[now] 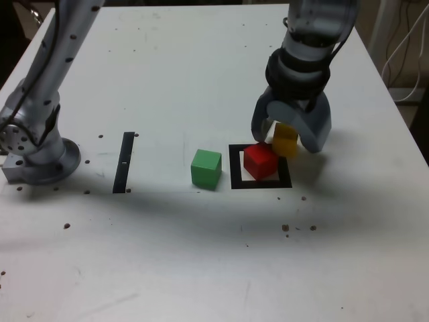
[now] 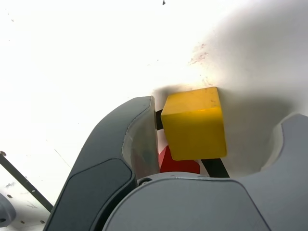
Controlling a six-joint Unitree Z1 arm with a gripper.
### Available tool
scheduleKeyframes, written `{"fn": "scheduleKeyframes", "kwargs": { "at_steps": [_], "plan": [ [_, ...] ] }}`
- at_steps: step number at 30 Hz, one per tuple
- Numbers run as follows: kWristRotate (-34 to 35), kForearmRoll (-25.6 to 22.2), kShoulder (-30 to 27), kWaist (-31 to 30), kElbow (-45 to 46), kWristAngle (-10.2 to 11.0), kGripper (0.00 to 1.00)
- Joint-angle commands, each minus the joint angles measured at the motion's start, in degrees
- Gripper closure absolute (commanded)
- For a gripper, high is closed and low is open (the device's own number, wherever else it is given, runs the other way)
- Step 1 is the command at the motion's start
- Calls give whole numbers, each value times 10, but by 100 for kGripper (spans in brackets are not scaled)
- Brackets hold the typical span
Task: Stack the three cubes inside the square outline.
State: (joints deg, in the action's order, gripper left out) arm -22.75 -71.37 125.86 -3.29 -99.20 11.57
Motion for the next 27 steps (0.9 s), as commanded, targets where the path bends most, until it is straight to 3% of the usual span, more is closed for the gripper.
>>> {"fn": "scheduleKeyframes", "kwargs": {
  "at_steps": [1,14,27],
  "plan": [
    [-1,1,2,2,6,1,24],
    [-1,7,3,5,14,12,66],
    [-2,17,-1,6,17,18,72]
  ]
}}
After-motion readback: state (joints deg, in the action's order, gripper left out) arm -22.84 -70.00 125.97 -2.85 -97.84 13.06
